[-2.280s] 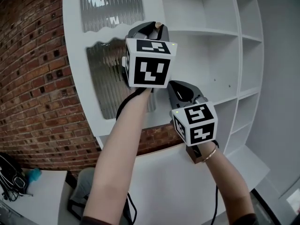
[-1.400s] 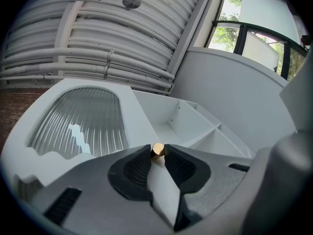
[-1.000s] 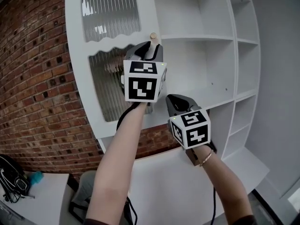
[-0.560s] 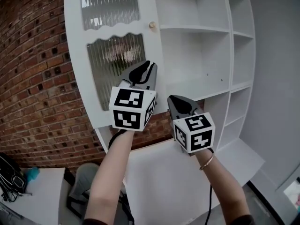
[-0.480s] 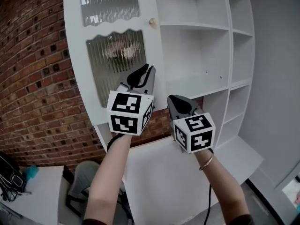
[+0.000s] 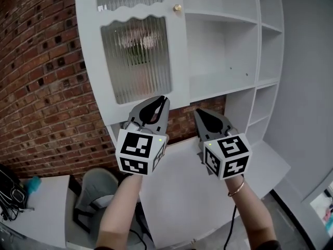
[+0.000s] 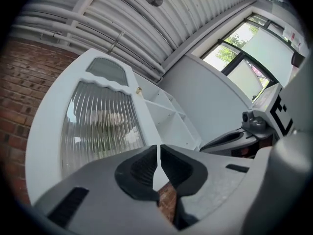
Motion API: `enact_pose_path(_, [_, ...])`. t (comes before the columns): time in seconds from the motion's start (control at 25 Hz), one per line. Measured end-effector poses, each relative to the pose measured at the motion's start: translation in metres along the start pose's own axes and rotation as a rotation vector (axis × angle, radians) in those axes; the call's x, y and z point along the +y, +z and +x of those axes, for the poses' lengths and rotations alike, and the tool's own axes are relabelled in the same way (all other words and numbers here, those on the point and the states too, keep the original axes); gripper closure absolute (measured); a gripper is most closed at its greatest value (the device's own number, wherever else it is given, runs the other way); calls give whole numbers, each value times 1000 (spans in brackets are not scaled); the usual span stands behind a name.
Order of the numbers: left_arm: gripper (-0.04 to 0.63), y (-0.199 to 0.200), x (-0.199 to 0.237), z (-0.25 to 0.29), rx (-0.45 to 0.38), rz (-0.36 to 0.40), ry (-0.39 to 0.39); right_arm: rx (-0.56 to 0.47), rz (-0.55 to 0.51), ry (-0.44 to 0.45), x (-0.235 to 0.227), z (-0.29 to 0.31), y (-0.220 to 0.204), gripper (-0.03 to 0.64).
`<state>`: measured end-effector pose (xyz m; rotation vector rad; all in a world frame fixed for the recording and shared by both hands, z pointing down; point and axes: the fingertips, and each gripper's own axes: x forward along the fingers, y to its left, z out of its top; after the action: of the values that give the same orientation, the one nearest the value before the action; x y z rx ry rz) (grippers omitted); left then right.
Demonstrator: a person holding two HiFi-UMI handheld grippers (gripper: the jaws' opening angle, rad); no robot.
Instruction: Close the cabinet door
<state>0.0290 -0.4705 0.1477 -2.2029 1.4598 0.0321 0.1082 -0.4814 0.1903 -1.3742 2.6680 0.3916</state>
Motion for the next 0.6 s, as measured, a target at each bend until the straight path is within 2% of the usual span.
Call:
enact_pose_path(0.2, [580, -27, -1, -24, 36, -21, 1, 23, 22, -23, 5, -19, -14, 617])
enact_pose_path(0.6, [581, -99, -9, -76, 136, -147, -17, 124, 50, -44, 35, -48, -60, 617])
